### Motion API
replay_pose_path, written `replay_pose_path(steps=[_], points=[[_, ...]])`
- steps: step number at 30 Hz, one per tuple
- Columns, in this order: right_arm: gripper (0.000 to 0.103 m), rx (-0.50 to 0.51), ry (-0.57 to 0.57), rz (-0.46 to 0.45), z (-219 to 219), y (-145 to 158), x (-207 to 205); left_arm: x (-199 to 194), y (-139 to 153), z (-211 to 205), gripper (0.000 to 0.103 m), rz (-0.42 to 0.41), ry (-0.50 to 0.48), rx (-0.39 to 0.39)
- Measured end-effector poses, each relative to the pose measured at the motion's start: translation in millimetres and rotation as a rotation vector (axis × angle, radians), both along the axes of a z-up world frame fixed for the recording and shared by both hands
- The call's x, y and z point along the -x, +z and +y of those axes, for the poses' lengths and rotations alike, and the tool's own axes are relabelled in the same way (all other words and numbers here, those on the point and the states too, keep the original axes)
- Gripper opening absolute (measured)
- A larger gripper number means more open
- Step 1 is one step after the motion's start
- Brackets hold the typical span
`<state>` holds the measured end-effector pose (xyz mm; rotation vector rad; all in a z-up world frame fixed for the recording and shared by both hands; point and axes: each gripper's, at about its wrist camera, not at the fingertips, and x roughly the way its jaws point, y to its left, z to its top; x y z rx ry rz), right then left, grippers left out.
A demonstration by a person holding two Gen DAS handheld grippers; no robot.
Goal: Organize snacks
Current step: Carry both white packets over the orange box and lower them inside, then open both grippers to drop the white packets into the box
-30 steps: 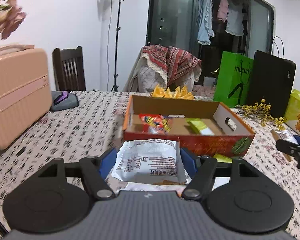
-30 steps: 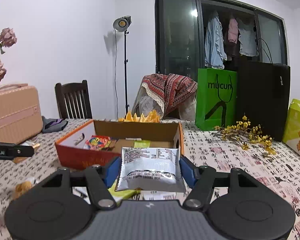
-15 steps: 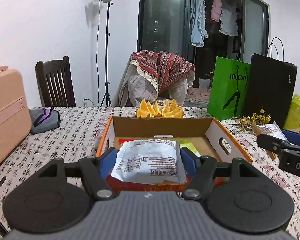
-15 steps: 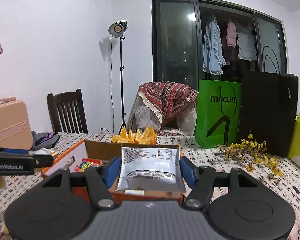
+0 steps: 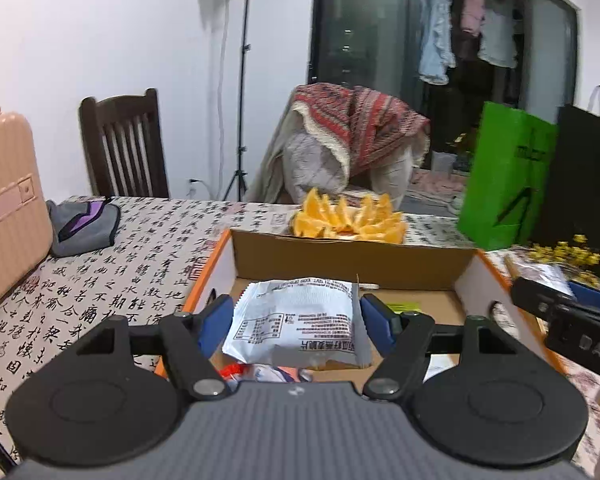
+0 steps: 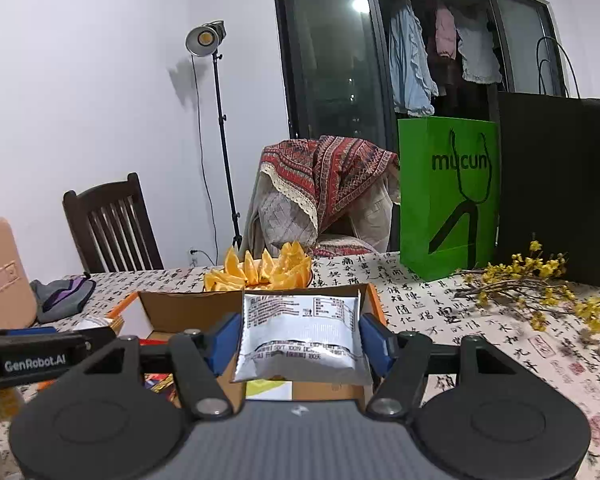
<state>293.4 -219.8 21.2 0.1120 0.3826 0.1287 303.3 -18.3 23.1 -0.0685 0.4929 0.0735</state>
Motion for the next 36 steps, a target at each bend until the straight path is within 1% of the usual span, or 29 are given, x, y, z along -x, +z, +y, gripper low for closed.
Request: replay_pose_path(steps=[3, 5, 7, 9, 13, 14, 15, 17, 18, 19, 20, 21, 23, 29, 36], points=[[0.064, -0.033, 0.003, 0.008, -5, -18, -9, -9, -13, 3, 0.071, -0.025, 0.053, -0.048], [0.064, -0.042, 0.005, 0.019, -7, -28, -14, -13, -19, 8, 0.071, -0.017, 0.064, -0.055], [0.064, -0.02, 0.01, 0.022, -4, -36, -16, -16, -23, 12, 0.071, -0.015, 0.069, -0.052], [0.064, 0.006, 0.01, 0.017, 0, -40, -17, -16, -26, 13, 0.071, -0.019, 0.064, -0.056], [0.065, 0.003, 0.02, 0.021, 2, -41, -17, -18, -33, 14, 0.072, -0.008, 0.05, -0.053], [0.067, -0.001, 0.023, 0.019, 1, -42, -17, -18, -33, 14, 0.072, -0.006, 0.046, -0.049], [0.07, -0.005, 0.026, 0.014, 1, -42, -17, -18, -34, 14, 0.074, -0.007, 0.044, -0.046], [0.071, -0.005, 0.032, 0.004, 0, -43, -16, -15, -34, 15, 0.078, -0.022, 0.042, -0.04], [0.077, -0.003, 0.04, 0.004, 1, -43, -15, -14, -33, 14, 0.08, -0.031, 0.039, -0.037], [0.081, -0.006, 0.047, 0.003, 1, -43, -15, -11, -32, 14, 0.086, -0.043, 0.036, -0.034], [0.091, -0.011, 0.054, -0.001, 1, -43, -14, -9, -31, 14, 0.092, -0.054, 0.038, -0.031], [0.098, -0.015, 0.058, -0.007, 1, -43, -12, -7, -30, 14, 0.103, -0.069, 0.045, -0.028], [0.103, -0.023, 0.062, -0.019, 0, -41, -10, -2, -28, 13, 0.103, -0.097, 0.064, -0.039], [0.103, -0.04, 0.059, -0.021, -3, -40, -9, -1, -26, 8, 0.103, -0.102, 0.052, -0.061], [0.103, -0.043, 0.049, -0.026, -6, -37, -6, 5, -23, 9, 0.103, -0.117, 0.047, -0.054]])
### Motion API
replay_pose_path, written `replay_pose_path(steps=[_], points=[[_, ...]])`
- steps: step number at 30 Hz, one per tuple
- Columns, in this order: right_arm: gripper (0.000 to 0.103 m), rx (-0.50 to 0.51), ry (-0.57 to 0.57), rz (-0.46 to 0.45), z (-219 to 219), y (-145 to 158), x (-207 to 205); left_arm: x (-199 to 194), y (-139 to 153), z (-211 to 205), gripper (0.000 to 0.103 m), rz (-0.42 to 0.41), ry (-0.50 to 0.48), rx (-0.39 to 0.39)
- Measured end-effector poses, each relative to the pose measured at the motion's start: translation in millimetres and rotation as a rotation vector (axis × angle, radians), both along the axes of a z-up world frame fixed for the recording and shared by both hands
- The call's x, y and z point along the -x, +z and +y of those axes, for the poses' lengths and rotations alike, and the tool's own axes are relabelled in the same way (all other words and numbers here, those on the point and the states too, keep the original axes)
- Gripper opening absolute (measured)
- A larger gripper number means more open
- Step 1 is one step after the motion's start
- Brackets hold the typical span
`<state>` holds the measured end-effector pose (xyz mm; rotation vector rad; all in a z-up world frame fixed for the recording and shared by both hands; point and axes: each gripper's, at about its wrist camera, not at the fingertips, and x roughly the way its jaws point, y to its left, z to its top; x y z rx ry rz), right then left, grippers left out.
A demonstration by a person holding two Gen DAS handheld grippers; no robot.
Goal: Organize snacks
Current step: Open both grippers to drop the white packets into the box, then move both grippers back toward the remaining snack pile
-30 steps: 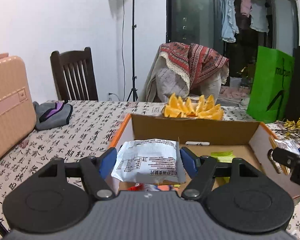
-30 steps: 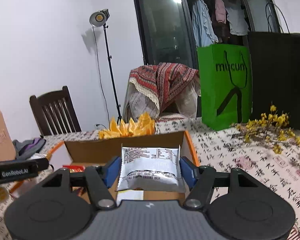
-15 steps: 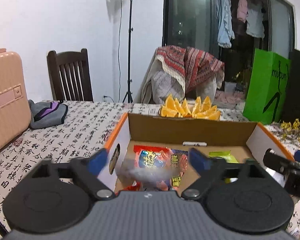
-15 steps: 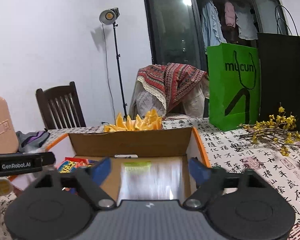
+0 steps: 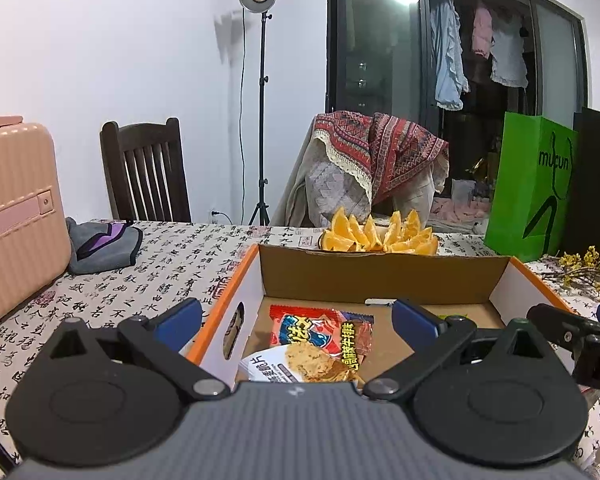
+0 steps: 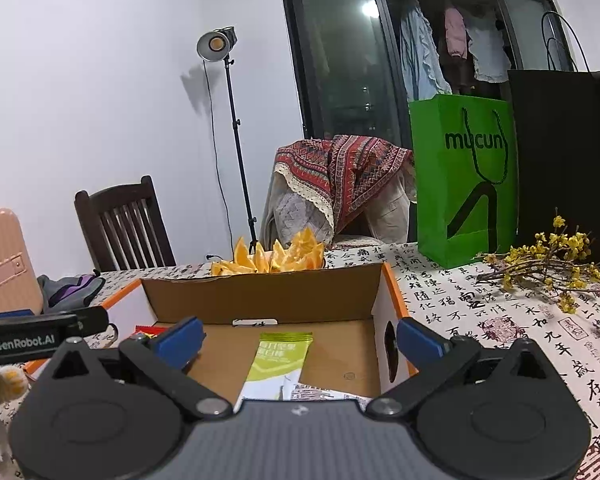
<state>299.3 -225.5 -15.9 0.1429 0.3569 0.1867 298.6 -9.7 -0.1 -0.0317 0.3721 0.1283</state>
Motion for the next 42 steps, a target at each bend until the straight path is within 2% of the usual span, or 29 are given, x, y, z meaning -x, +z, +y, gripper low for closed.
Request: replay_pose_path(steps=[7, 13, 17, 25, 33, 42], points=[[0.103, -0.032, -0.01, -0.013, -9, 8, 6, 12, 10, 0, 0.103, -0.029, -0.015, 0.012], [0.103, -0.018, -0.025, 0.009, -15, 26, 13, 34, 35, 2, 0.103, -0.079, -0.028, 0.043], [0.103, -0.007, -0.013, -0.003, -17, 45, 34, 54, 48, 2, 0.103, -0.116, -0.032, 0.051], [0.103, 0.0, 0.03, -0.033, -18, 67, 87, 95, 55, 5, 0.103, -0.11, -0.051, 0.031], [0.103, 0.013, 0.107, -0.033, -10, 65, 138, 142, 53, 20, 0.103, -0.095, -0.071, 0.05], [0.103, 0.04, 0.126, 0.0, 2, 50, 185, 187, 38, 42, 0.103, -0.054, -0.078, 0.076]])
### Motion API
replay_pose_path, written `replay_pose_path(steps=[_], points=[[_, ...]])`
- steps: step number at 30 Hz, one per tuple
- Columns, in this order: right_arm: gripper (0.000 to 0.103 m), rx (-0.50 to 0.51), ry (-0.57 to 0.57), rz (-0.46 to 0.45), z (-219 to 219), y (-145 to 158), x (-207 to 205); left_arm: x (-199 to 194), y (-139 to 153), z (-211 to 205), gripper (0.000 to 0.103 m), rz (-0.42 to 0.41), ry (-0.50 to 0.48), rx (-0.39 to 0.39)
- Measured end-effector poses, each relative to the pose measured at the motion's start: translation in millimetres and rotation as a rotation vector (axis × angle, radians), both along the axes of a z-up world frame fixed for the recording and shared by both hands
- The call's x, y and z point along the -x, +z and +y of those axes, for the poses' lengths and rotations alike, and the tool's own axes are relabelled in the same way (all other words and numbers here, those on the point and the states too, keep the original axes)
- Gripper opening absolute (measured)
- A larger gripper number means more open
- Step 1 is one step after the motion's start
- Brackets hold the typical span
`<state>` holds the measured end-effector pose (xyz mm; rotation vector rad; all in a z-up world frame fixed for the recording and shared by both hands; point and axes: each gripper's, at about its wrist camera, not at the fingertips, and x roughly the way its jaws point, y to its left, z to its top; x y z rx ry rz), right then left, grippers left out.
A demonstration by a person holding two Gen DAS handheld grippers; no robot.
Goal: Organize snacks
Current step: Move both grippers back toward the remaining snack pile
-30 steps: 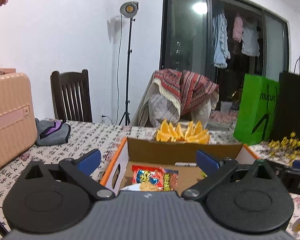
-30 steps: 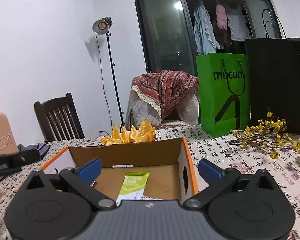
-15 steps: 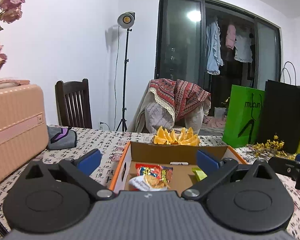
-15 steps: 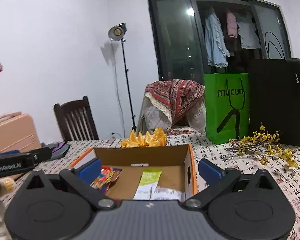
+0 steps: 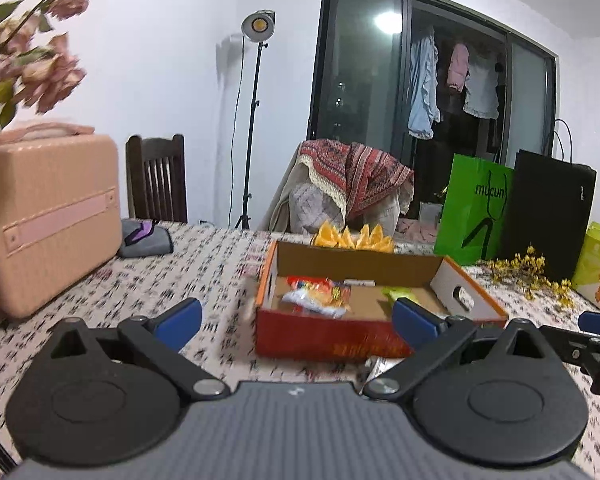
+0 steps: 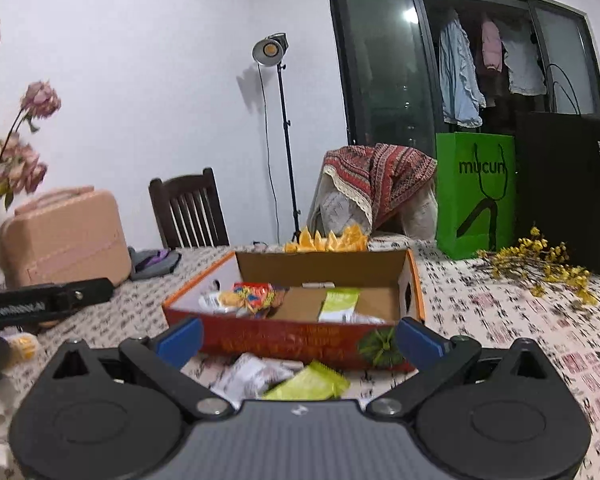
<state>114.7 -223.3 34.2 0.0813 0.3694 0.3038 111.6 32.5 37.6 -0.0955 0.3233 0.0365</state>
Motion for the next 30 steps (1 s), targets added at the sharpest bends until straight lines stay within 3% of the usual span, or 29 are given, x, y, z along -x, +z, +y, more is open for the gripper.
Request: replay_pose_path(steps=[6, 14, 30], points=[[0.103, -0.035, -0.005, 0.031, -4, -18, 23, 20, -20, 20, 0.103, 0.06, 0.013, 0.007], [0.103, 0.002, 0.015, 0.078, 3, -37, 48, 41, -43, 44, 0.103, 0.124, 0.025, 0.005], [0.102, 0.057, 0.184, 0.223, 70, -73, 38, 58, -61, 60, 0.103, 0.164, 0.002, 0.004]])
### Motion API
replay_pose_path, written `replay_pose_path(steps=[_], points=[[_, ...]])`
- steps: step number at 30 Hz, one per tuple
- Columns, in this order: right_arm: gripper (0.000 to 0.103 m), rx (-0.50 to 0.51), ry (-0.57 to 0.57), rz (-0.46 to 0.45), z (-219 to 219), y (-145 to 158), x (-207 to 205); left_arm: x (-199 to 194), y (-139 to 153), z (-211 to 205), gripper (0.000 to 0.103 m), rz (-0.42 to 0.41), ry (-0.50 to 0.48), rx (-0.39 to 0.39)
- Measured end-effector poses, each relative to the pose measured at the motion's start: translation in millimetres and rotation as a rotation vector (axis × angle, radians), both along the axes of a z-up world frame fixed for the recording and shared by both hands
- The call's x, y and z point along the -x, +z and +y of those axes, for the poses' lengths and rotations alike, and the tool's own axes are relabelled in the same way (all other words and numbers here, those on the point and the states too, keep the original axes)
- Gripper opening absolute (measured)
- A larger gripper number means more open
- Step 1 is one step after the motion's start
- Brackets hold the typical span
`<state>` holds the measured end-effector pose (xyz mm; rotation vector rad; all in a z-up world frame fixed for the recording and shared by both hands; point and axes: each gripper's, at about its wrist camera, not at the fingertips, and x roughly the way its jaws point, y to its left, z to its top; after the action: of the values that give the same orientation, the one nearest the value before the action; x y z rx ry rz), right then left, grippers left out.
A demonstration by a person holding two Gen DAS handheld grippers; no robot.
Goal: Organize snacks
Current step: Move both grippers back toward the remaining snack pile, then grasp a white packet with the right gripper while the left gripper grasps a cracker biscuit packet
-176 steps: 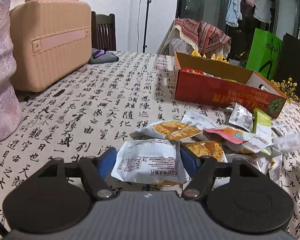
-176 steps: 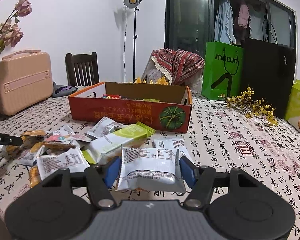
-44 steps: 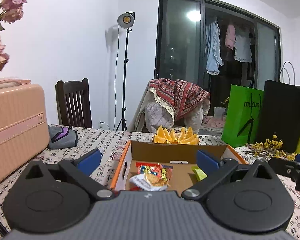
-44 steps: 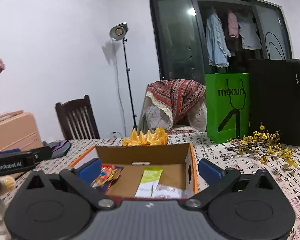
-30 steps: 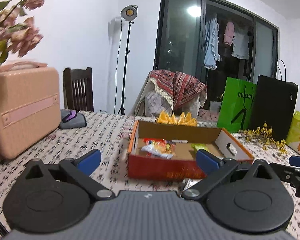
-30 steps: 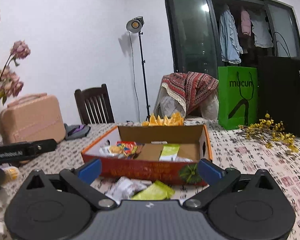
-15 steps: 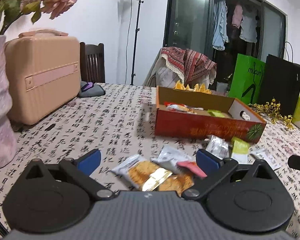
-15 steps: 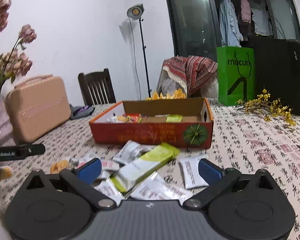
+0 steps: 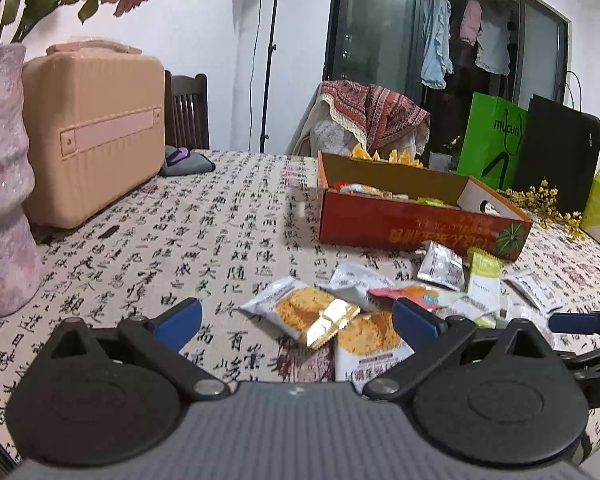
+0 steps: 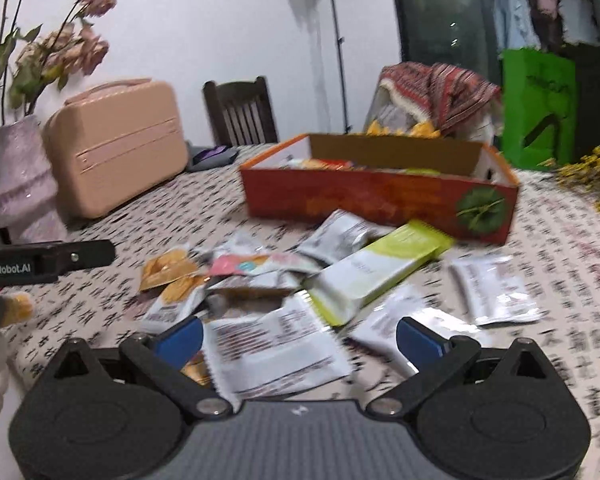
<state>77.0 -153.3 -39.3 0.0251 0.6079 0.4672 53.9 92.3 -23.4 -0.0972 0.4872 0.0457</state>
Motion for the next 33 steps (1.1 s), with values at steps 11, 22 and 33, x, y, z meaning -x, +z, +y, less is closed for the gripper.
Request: replay_pose_path(steps=[11, 22, 33], points=[[0.075, -0.039, 0.007, 0.057, 5, -22, -18, -1, -8, 7, 0.103, 0.029, 0.015, 0.008], [0.06, -0.09, 0.009, 0.017, -8, -15, -10, -6, -10, 1, 0.103, 0.047, 0.01, -0.003], [0.06, -0.131, -0.106, -0.102, -40, 5, 1, -13, -12, -9, 0.103, 0.074, -0.004, -0.013]])
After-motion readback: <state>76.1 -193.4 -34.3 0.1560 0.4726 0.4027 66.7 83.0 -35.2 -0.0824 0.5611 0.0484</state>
